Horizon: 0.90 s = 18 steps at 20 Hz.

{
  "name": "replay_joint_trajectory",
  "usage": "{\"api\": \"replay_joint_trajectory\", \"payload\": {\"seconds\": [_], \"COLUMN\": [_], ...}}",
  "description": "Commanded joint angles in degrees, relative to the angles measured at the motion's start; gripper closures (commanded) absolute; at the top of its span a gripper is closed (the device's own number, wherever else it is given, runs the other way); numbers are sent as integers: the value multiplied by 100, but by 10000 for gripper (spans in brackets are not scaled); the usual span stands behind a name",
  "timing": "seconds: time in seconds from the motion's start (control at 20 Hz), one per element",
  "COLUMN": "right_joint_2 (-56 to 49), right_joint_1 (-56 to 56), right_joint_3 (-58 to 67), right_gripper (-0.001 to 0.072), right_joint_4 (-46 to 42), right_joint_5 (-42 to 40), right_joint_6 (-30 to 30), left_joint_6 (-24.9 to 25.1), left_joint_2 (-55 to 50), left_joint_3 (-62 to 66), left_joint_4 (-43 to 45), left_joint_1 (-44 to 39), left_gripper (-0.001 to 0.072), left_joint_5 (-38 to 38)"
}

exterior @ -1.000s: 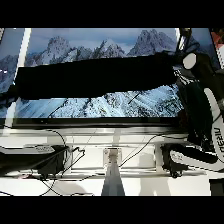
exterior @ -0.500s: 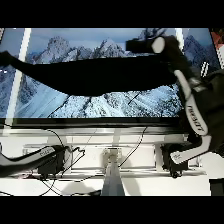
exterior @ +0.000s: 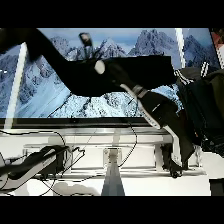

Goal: Fold the clothes and pants, and hang the long-sleeved shirts on hangers.

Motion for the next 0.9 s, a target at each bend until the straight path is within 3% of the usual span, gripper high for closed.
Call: {"api": "replay_joint_trajectory", "payload": {"seconds": [0.0, 0.3, 0.45, 0.6, 0.8, 0.85], "right_joint_2": [-267, -68, 378, 872, 1353, 1399], "right_joint_1": [507, -103, -802, -1665, -2796, -2973], "right_joint_3": [138, 136, 136, 136, 122, 118], "right_gripper": [685, 685, 685, 686, 686, 685], "right_joint_4": [251, -90, -807, -1510, -1519, -1523], "right_joint_5": [-415, -173, 780, 1832, 2789, 3036], "right_joint_6": [35, -227, -669, -684, -614, -616], "left_joint_6": [-48, -46, -42, 66, 140, 249], "left_joint_2": [-15, -483, -931, -1502, -2175, -2258], "left_joint_3": [2, 2, 2, 2, 2, 2], "left_joint_4": [-400, -396, -398, -402, -439, -437], "left_joint_1": [-411, -820, -1174, -1777, -2850, -3051], "left_gripper": [699, 698, 698, 699, 695, 580], "left_joint_5": [-17, -17, -15, -7, 516, 756]}}
